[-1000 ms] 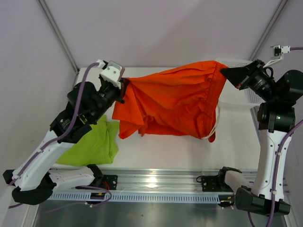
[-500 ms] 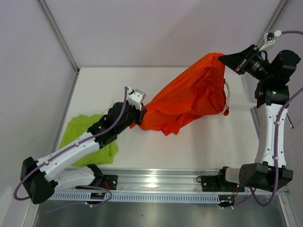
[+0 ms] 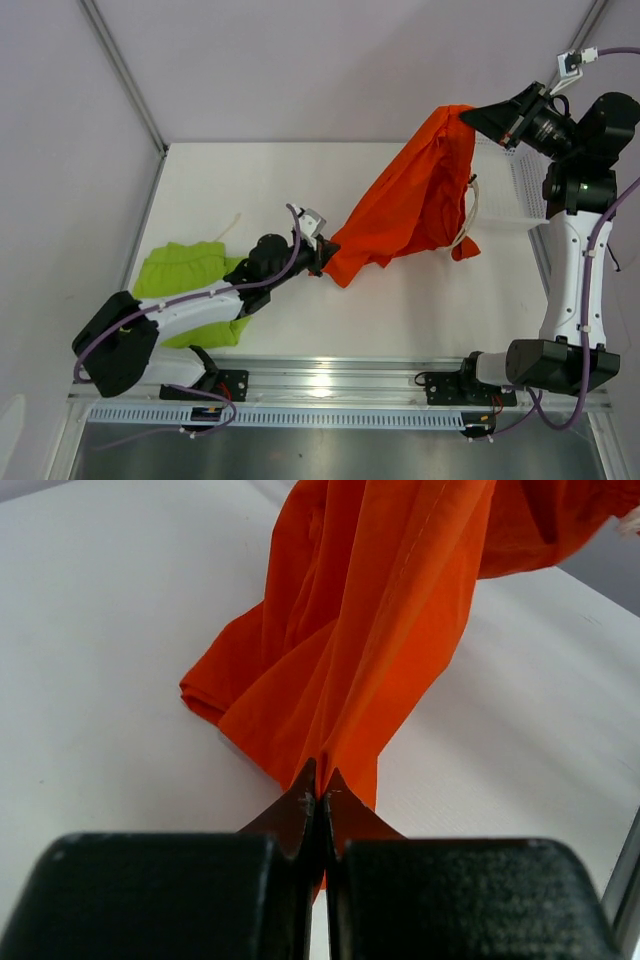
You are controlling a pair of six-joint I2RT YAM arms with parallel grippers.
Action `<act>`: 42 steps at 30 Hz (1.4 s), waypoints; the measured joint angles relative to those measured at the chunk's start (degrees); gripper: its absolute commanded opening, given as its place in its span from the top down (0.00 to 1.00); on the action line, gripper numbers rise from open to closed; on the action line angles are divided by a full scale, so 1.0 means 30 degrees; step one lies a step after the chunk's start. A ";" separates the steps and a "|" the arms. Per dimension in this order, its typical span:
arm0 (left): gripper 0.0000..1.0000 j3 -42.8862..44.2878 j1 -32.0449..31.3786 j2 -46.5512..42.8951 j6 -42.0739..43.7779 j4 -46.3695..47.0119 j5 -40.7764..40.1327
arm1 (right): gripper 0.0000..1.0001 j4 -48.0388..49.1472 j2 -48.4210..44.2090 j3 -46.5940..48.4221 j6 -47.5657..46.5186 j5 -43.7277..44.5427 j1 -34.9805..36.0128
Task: Fold and stack the shorts
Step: Flatten the shorts out
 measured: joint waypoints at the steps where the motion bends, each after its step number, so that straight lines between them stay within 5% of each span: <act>1: 1.00 0.0007 0.0000 0.0510 -0.0007 0.0495 0.0095 | 1.00 -0.0051 0.0051 0.0080 0.0000 -0.0066 0.0015; 9: 0.99 0.0029 0.0007 0.2754 -0.0197 0.2783 0.0466 | 1.00 -0.0255 0.0583 0.0517 0.0000 -0.0226 0.0022; 16: 0.63 -0.0182 0.0051 0.4320 -0.0372 0.3075 0.1239 | 1.00 0.0131 0.0627 0.0670 0.0182 0.0066 -0.0095; 26: 1.00 -0.0044 0.0051 0.6011 -0.0525 0.3519 0.2266 | 1.00 0.0357 0.0627 0.0750 0.0386 0.0066 -0.0095; 32: 1.00 0.1180 0.0044 0.6266 -0.0488 0.2951 0.2798 | 1.00 0.0430 0.0627 0.0750 0.0415 0.0066 -0.0153; 42: 1.00 0.5515 0.0663 -0.0313 -0.0998 -0.9500 -0.3636 | 1.00 0.0554 0.0328 -0.0838 0.0270 0.0794 -0.0750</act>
